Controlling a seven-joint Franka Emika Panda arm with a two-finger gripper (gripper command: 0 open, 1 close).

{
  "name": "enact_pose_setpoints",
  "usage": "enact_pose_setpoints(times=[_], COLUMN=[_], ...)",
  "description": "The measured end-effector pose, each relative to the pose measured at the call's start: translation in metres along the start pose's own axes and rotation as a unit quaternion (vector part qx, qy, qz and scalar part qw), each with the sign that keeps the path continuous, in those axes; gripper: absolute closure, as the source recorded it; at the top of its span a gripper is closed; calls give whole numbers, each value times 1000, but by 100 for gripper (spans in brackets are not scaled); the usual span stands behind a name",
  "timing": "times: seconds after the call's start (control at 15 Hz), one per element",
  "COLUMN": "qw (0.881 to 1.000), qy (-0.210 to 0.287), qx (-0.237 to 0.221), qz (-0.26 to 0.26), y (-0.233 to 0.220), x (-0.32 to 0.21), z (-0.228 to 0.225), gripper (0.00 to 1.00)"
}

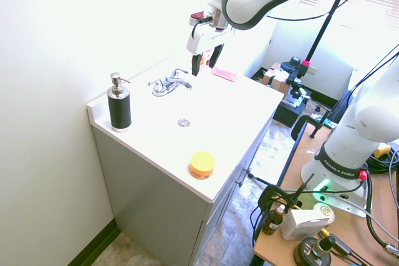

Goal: Turn off the cold water

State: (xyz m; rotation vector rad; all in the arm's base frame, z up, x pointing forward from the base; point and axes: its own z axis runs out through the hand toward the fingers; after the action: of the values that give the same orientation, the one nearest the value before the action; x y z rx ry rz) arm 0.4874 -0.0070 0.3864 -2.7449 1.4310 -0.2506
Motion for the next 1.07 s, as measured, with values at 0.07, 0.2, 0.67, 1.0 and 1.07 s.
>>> enact_pose_setpoints(times=[0.07, 0.2, 0.67, 1.0, 1.07], qw=[1000, 1000, 997, 996, 996], qy=[10, 25, 37, 55, 56], qx=[-2, -13, -55, -63, -65], qz=[3, 13, 27, 32, 35], y=[-7, -17, -30, -31, -30], x=[12, 32, 67, 80, 84], z=[5, 17, 73, 83, 84], gripper=[0, 0, 0, 0, 0])
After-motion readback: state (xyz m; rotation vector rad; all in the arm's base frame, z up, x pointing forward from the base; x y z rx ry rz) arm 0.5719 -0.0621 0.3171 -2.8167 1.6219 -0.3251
